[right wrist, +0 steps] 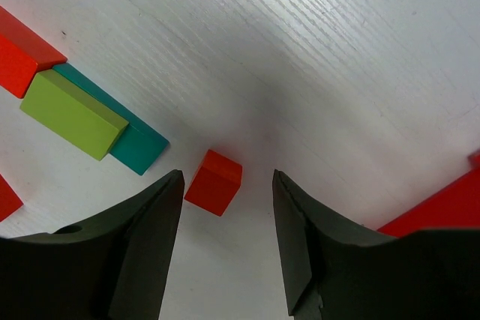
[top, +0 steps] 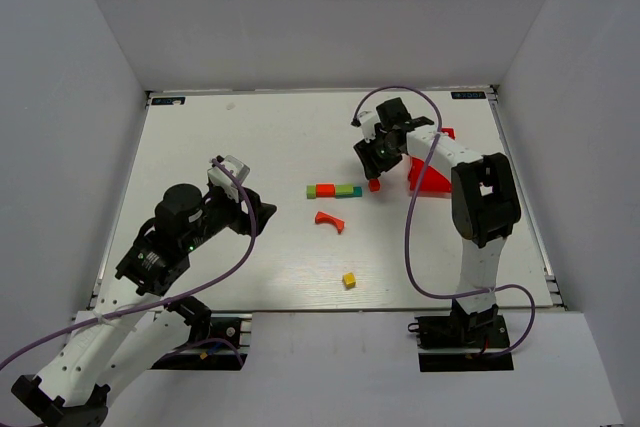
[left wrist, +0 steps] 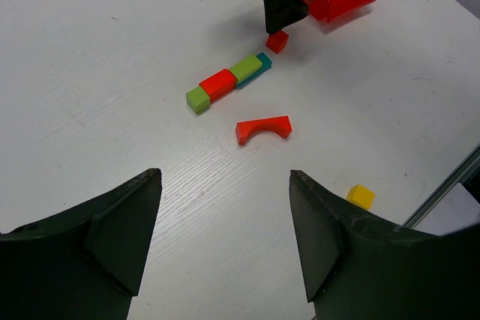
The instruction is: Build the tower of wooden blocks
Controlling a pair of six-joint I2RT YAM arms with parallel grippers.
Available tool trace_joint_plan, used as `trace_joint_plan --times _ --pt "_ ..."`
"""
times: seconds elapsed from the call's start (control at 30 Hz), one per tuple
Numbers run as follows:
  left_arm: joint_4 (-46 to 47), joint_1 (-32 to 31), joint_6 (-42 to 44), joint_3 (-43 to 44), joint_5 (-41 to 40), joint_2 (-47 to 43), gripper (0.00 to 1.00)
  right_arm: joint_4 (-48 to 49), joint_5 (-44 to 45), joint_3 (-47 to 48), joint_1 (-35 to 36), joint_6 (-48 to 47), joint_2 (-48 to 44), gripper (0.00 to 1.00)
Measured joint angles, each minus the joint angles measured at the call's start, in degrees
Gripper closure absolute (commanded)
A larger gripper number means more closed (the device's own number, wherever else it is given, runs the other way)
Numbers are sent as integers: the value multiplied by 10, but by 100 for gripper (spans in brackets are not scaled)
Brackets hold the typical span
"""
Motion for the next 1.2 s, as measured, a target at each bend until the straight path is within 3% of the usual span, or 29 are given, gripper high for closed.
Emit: trace_joint_plan --times 0.6,0.9,1.2 --pt "0 0 0 0 0 0 21 -9 5 -12 0 9 14 41" --pt "0 0 0 0 0 0 21 -9 8 -15 0 11 17 58" --pt "0 0 0 0 0 0 21 -10 8 -15 0 4 21 68"
